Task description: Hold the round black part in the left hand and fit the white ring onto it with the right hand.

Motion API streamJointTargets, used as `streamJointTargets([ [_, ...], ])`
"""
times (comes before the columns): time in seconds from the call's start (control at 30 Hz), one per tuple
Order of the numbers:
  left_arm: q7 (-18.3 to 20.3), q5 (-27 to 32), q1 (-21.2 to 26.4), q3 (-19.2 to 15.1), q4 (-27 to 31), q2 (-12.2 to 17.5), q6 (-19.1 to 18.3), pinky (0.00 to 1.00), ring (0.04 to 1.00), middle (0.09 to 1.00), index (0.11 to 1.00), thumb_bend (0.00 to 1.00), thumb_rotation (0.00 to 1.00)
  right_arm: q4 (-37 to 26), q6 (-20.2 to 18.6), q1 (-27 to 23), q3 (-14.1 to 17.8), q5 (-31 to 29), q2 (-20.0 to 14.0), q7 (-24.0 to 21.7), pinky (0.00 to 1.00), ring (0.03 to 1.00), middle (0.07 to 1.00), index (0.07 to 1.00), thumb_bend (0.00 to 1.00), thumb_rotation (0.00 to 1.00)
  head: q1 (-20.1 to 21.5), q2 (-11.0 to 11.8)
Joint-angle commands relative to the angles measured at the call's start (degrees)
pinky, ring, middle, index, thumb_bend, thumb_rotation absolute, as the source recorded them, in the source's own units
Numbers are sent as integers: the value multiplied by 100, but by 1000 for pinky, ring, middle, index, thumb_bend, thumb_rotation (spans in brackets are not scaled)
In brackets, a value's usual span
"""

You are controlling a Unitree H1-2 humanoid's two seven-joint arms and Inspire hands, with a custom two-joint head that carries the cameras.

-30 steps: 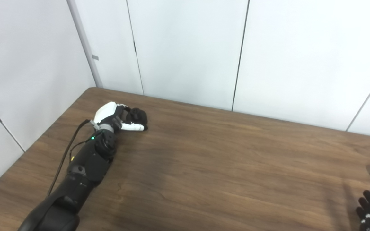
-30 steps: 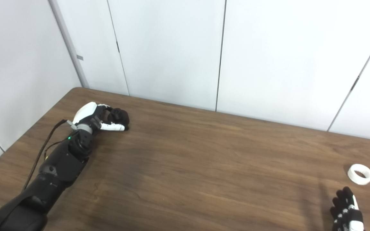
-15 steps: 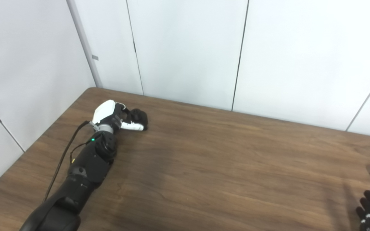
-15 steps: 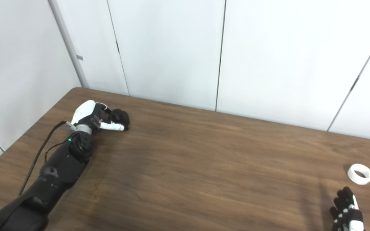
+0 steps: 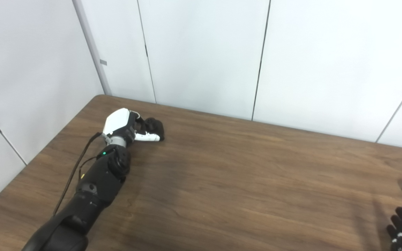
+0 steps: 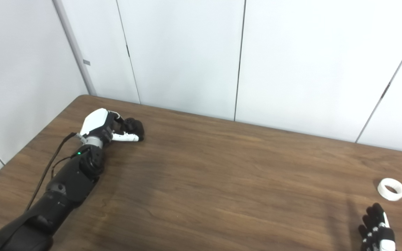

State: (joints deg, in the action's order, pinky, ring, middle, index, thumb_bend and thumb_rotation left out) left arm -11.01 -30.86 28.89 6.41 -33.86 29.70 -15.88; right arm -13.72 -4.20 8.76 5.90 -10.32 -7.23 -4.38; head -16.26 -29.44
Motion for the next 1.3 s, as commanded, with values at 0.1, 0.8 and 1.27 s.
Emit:
streamJointTargets([
  [0.1, -232, -104, -1, -70, 534, 198, 298, 1000, 878, 770, 484, 524, 52, -120, -39, 73, -59, 36, 119, 64, 1000, 1000, 986, 1000, 365, 1000, 100, -23],
  [0.8, 856, -712, -1101, 433, 3764, -369, 23, 1000, 915, 807, 484, 525, 55, -141, 39, 87, -312, 397, 211, 323, 1000, 979, 971, 994, 280, 1000, 666, -140],
  [1.27, 1692, -1457, -1374, 922, 4956, -774, 110, 1000, 903, 788, 483, 525, 54, -73, 155, 118, -602, 734, 356, 497, 1000, 964, 943, 964, 398, 1000, 1629, -377],
])
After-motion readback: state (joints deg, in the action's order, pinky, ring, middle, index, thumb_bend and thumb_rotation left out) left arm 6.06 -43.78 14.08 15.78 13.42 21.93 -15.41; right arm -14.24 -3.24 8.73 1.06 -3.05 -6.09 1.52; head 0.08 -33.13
